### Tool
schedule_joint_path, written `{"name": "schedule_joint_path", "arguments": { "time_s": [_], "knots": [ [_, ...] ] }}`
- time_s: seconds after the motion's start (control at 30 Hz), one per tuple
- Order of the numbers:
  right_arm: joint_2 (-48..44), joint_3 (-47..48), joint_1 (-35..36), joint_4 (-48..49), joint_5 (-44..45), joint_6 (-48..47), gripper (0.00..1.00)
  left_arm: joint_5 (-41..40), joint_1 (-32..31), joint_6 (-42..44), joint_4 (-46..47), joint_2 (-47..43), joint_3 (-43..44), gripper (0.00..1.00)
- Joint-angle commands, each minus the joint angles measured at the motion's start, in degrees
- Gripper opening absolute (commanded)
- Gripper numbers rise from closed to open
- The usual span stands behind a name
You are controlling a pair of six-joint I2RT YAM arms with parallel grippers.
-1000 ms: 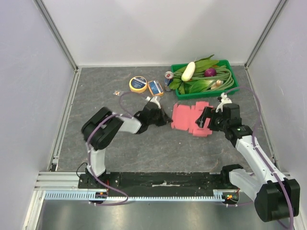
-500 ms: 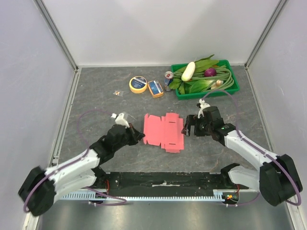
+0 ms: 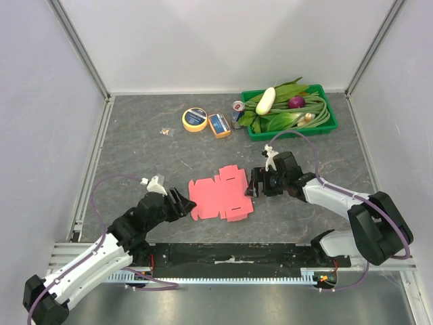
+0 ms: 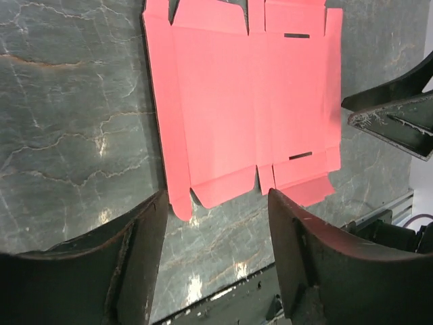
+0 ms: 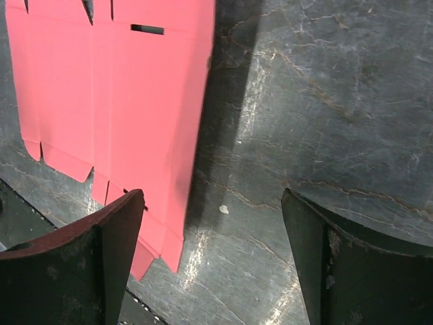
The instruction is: Fold the paper box
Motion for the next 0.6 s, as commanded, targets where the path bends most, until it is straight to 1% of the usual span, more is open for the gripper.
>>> {"name": "schedule_joint_path", "arguments": {
  "time_s": [0.0,0.1,0.13,0.17,0.2,0.23,0.27,0.33,0.37,0.4,0.47,0.5,0.57],
  "knots": [
    [0.6,-0.5,0.1,2.7,-2.2,-2.0,0.90,1.2,-0.1,4.1,-7.6,0.0,7.7,0.69],
    [0.9,-0.5,0.2,2.7,-2.0,-2.8,0.90,-0.3,-0.1,8.4,-7.5,4.9,12.9,0.64],
    [1.1,-0.5,0.1,2.9,-2.3,-3.2,0.89,-0.3,-0.2,11.7,-6.2,7.1,14.1,0.63],
    [1.4,-0.4,0.2,3.0,-2.5,-3.6,0.89,0.0,-0.2,13.6,-2.7,12.1,16.6,0.62],
    [1.6,-0.2,0.1,3.0,-2.7,-3.8,0.89,1.4,0.0,15.7,-1.0,15.9,18.3,0.62],
    [2.0,-0.1,0.0,2.9,-3.0,-4.1,0.88,2.5,0.0,20.2,1.0,19.5,20.0,0.63],
    [2.2,-0.1,0.1,3.0,-3.2,-4.4,0.87,3.4,0.1,22.2,3.8,27.8,23.9,0.64],
    [2.0,-0.2,0.1,3.8,-4.6,-4.4,0.86,7.0,2.0,26.9,6.5,35.6,27.9,0.74],
    [1.7,-0.6,0.0,4.1,-6.5,-4.3,0.85,9.0,3.2,27.9,7.9,40.1,31.1,0.75],
    [1.5,-0.8,0.0,4.6,-7.2,-4.3,0.85,14.3,6.0,28.6,12.4,46.7,32.2,0.77],
    [0.0,-1.5,-0.1,4.9,-7.8,-4.4,0.85,21.9,9.0,30.5,17.6,52.9,34.7,0.78],
    [-0.6,-1.6,-0.2,4.9,-8.1,-4.9,0.85,26.1,10.9,30.8,21.1,58.3,35.8,0.78],
    [-1.7,-2.3,-0.6,5.0,-8.7,-5.4,0.85,29.1,11.6,35.1,21.9,63.1,40.6,0.78]
  ]
}}
